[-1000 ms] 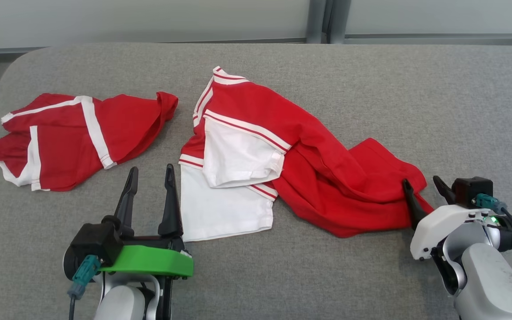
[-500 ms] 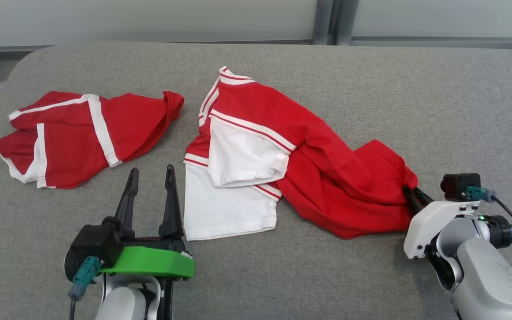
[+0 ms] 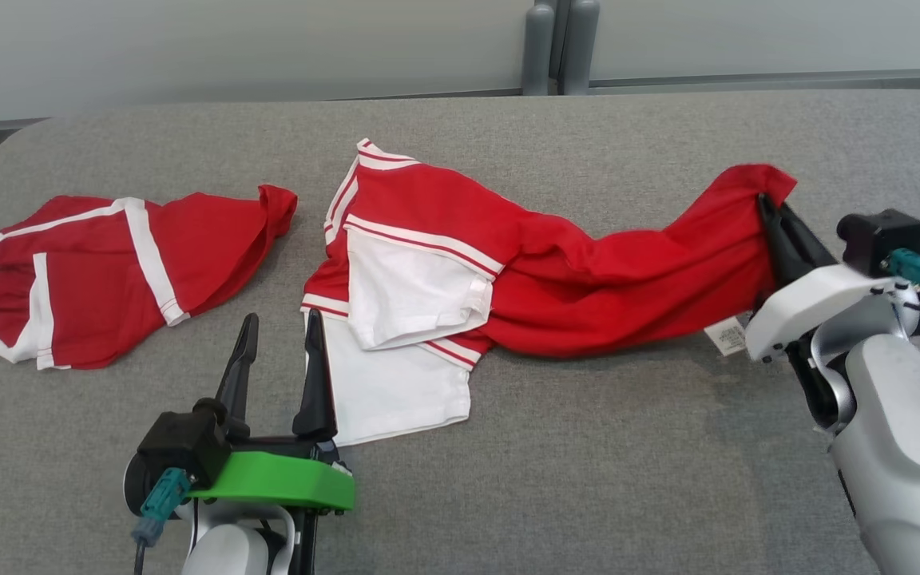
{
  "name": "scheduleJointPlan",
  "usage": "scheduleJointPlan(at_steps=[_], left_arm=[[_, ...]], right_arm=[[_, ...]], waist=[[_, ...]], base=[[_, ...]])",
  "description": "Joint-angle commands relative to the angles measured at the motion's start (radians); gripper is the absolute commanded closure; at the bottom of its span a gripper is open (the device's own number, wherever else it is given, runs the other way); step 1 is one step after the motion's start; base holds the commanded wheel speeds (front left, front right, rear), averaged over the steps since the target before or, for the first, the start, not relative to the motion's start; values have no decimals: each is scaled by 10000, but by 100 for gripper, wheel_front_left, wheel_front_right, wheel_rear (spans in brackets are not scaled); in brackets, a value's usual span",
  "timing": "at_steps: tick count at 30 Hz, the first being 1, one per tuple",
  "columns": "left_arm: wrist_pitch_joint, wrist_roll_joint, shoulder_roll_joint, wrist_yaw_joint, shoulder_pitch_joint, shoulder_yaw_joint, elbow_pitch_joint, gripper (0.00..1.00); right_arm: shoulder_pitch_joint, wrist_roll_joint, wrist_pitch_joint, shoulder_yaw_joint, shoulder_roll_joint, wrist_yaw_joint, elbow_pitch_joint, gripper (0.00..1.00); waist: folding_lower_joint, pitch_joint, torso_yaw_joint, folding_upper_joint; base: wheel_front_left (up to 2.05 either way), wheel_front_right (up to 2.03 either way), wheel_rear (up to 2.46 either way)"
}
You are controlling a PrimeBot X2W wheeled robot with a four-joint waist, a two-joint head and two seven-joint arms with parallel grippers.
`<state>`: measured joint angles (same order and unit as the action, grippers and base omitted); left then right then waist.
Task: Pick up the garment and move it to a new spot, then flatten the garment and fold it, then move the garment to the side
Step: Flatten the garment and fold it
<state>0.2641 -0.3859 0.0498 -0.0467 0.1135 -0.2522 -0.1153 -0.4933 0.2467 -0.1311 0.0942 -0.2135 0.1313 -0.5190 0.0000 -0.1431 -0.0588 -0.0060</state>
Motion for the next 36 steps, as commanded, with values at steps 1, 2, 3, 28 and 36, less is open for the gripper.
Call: scheduleJointPlan(at_steps=[1, 2, 3, 28, 36], left_arm=[[5, -92, 14, 31, -132, -4, -29, 0], [5, -109, 14, 19, -150, -35, -38, 0], [5, -109, 14, 19, -150, -35, -38, 0], [5, 8, 17, 108, -131, -211, -123, 0], [5, -235, 18, 300, 99, -560, -678, 0]], right_arm=[[-198, -85, -153, -115, -112, -10, 175, 100], [-278, -104, -234, -212, -127, -10, 302, 100], [-278, -104, -234, -212, -127, -10, 302, 100], [4305, -151, -1292, -1930, 1263, -12, 295, 100], [4118, -568, -1347, -2363, 1412, -12, 228, 35]], waist=[[0, 120, 127, 60], [0, 155, 167, 60], [0, 155, 167, 60], [0, 45, 1019, 60], [0, 46, 1391, 60]], base=[[0, 0, 0], [0, 0, 0], [0, 0, 0], [0, 0, 0], [0, 0, 0]])
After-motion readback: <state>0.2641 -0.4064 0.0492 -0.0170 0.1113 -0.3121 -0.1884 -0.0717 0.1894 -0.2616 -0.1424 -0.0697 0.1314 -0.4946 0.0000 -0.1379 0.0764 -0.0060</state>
